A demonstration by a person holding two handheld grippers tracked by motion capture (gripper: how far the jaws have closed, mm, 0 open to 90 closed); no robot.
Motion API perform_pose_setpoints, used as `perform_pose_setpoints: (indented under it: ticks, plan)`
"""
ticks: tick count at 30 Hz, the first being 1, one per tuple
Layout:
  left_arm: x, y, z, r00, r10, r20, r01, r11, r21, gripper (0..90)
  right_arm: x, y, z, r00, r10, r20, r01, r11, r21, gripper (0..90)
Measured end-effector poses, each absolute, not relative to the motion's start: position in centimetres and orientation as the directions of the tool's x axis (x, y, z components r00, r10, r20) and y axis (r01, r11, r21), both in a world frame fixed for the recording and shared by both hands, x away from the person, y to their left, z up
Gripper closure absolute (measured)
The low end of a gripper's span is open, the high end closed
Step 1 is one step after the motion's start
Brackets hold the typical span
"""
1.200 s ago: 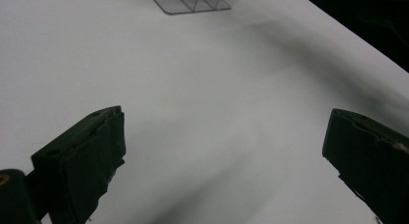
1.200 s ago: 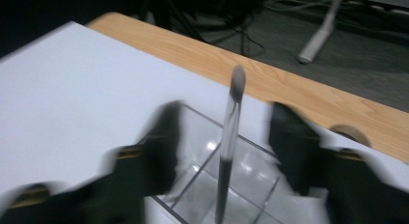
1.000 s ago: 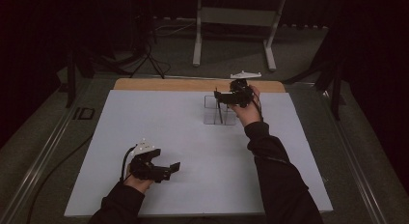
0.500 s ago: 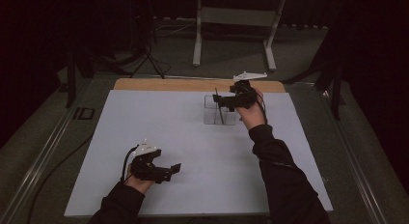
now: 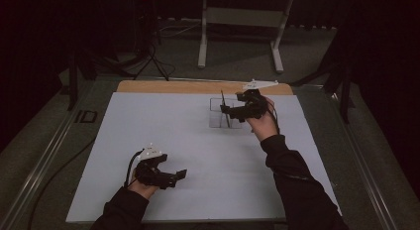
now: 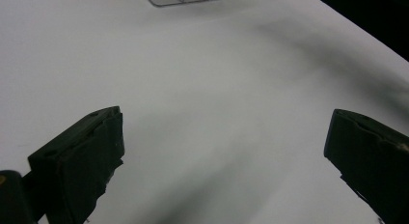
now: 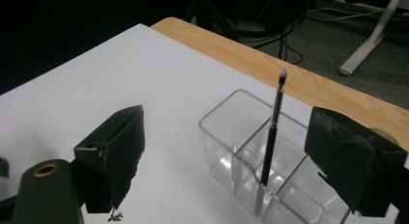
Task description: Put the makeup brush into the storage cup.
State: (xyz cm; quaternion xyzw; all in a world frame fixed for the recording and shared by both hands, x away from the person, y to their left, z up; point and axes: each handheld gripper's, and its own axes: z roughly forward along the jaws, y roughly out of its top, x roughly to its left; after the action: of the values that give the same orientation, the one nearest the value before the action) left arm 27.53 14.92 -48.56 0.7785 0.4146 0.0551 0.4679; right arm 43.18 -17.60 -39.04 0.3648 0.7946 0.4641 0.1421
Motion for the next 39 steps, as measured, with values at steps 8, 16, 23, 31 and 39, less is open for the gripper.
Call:
perform_pose_setpoints:
  ticks: [8,16,23,31,39]
  plan:
    - [27.1,14.9,-47.7,0.704,0.643,-0.302,0.566,-0.252,0.785,1.6,41.0,-18.3,-39.6,-0.750,0.650,0.124,0.422,0.326,0.846,19.2]
    - [27.2,15.7,-46.2,0.721,0.632,-0.285,0.533,-0.241,0.811,1.6,39.1,-19.7,-40.2,-0.779,0.602,0.175,0.407,0.273,0.872,20.3]
    - [27.4,16.5,-45.6,0.736,0.622,-0.267,0.508,-0.248,0.825,1.6,37.4,-20.3,-40.9,-0.809,0.572,0.139,0.358,0.290,0.888,19.8]
    - [27.2,17.2,-45.1,0.782,0.572,-0.248,0.462,-0.264,0.847,1.7,34.9,-20.8,-41.4,-0.840,0.519,0.155,0.352,0.305,0.885,13.2]
    - [26.9,17.8,-45.0,0.790,0.561,-0.246,0.458,-0.274,0.846,1.7,33.4,-21.5,-42.0,-0.851,0.508,0.135,0.327,0.310,0.893,12.3]
